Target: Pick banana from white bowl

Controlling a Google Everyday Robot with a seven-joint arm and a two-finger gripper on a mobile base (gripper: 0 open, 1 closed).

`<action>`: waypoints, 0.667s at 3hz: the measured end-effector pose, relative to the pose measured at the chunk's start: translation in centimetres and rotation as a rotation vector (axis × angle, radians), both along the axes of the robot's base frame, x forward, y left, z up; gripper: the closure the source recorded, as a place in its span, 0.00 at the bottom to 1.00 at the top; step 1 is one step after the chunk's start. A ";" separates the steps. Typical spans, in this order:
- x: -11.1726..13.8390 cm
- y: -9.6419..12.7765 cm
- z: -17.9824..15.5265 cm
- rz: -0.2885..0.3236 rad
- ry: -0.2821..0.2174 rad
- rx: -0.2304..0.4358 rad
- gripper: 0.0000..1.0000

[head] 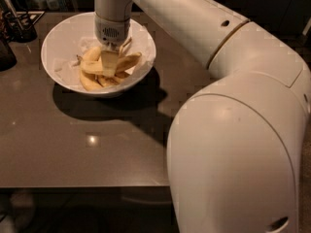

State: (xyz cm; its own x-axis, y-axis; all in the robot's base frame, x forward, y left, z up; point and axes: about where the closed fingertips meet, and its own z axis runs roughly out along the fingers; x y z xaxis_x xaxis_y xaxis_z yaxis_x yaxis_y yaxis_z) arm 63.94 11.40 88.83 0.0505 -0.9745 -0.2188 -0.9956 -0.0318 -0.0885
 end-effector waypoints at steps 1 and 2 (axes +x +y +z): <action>0.0 0.1 0.8 -0.007 -0.021 0.018 1.00; -1.6 -0.2 3.4 -0.031 -0.068 0.006 1.00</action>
Offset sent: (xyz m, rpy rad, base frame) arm -0.0468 -0.0178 0.0838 -0.0271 -0.1300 -0.0670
